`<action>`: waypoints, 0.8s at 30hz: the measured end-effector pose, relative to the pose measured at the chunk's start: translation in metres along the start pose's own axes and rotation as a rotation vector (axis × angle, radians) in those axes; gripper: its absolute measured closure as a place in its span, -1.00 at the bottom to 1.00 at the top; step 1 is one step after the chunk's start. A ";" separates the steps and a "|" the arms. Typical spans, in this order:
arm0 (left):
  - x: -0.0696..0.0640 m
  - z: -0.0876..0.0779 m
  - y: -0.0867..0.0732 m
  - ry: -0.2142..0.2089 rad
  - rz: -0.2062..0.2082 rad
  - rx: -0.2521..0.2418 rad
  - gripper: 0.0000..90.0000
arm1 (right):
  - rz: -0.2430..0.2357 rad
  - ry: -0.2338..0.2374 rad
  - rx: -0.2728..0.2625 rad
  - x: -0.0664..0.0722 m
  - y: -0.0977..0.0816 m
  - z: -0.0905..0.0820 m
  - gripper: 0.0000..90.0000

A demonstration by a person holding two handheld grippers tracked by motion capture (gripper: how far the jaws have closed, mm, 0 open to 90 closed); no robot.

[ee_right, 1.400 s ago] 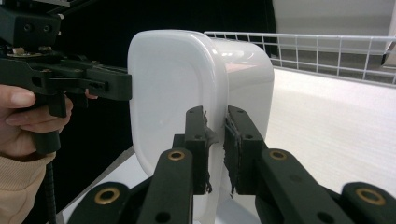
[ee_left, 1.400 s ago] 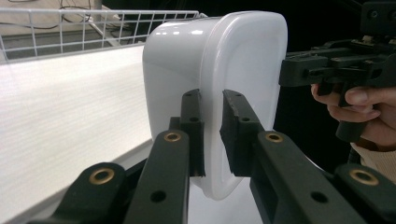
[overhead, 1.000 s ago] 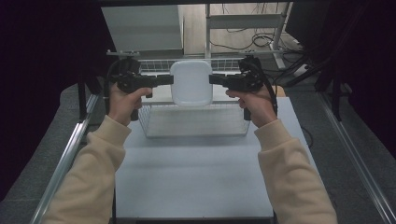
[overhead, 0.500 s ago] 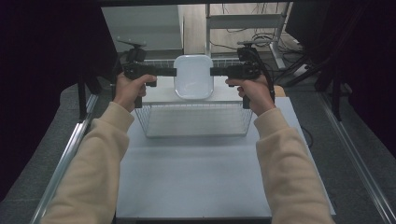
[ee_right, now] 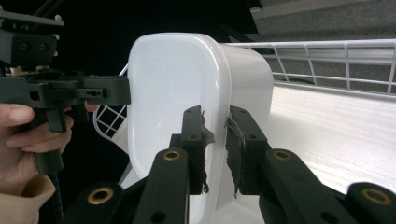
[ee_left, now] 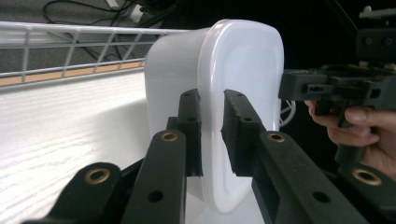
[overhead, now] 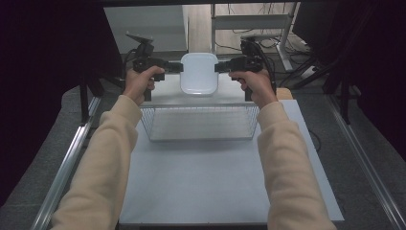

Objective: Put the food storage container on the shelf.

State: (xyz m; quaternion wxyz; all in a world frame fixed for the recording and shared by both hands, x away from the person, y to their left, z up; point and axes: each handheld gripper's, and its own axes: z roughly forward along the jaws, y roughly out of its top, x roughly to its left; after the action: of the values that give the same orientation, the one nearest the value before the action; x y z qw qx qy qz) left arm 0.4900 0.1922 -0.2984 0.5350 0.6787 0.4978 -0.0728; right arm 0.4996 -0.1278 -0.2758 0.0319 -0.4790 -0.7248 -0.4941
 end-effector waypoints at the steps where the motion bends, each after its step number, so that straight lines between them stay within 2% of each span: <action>1: 0.001 0.001 0.000 -0.003 -0.014 -0.004 0.71 | 0.010 -0.002 0.000 -0.001 0.001 0.001 0.68; 4: 0.008 0.007 0.001 -0.009 -0.057 0.009 0.69 | 0.046 -0.004 0.006 -0.006 0.002 0.005 0.63; 11: 0.018 0.017 0.001 -0.019 -0.117 0.020 0.61 | 0.135 0.022 0.043 -0.024 0.000 0.016 0.49; 15: 0.020 0.020 0.000 -0.017 -0.127 0.025 0.58 | 0.175 0.041 0.047 -0.030 -0.001 0.020 0.45; 22: 0.021 0.021 -0.002 -0.026 -0.130 0.025 0.51 | 0.180 0.050 0.043 -0.032 -0.002 0.021 0.43; 24: 0.020 0.021 -0.003 -0.014 -0.110 0.030 0.44 | 0.169 0.049 0.042 -0.031 -0.002 0.022 0.38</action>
State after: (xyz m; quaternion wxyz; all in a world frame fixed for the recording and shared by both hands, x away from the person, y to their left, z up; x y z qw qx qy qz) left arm 0.5071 0.1872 -0.3219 0.5233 0.6577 0.5296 -0.1145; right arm 0.5241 -0.1325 -0.3046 0.1011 -0.5256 -0.6909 -0.4860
